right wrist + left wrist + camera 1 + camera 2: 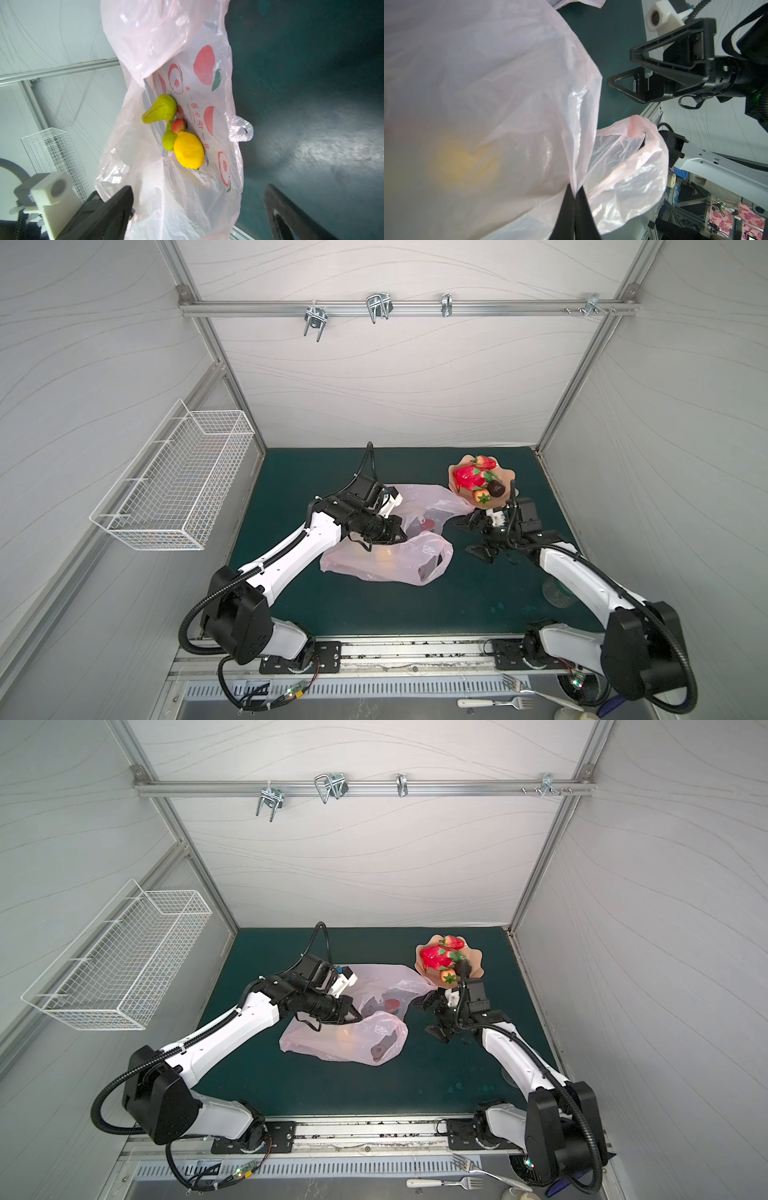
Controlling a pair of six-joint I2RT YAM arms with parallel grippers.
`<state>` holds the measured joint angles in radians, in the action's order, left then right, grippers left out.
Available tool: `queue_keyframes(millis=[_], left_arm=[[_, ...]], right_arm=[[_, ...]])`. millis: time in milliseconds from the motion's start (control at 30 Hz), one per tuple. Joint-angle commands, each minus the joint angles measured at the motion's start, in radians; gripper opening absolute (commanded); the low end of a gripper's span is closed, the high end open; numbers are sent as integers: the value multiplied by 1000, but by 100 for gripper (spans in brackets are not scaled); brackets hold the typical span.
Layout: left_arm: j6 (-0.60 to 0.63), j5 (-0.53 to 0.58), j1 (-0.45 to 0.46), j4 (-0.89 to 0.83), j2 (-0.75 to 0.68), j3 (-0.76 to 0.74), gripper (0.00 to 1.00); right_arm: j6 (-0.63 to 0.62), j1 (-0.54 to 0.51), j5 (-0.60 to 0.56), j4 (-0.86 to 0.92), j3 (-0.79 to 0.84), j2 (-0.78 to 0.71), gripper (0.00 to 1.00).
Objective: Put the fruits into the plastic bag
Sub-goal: 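Withdraw the right gripper from the bag back toward the bowl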
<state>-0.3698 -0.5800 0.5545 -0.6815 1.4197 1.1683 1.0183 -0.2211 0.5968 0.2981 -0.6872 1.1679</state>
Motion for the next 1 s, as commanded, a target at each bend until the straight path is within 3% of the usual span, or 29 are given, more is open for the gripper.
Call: queue_keyframes(millis=[0,300,967], left_arm=[[14,-8,3,26,-6,7,0],[15,-6,3,19,-10,10,0],[16,-3,2,7,-12,14,0]], right_arm=[[-69,46,25,104,-7,-24,99],[-226,128,-32,242,-125,23,99],[-515,151,-389,406,-545,278,96]])
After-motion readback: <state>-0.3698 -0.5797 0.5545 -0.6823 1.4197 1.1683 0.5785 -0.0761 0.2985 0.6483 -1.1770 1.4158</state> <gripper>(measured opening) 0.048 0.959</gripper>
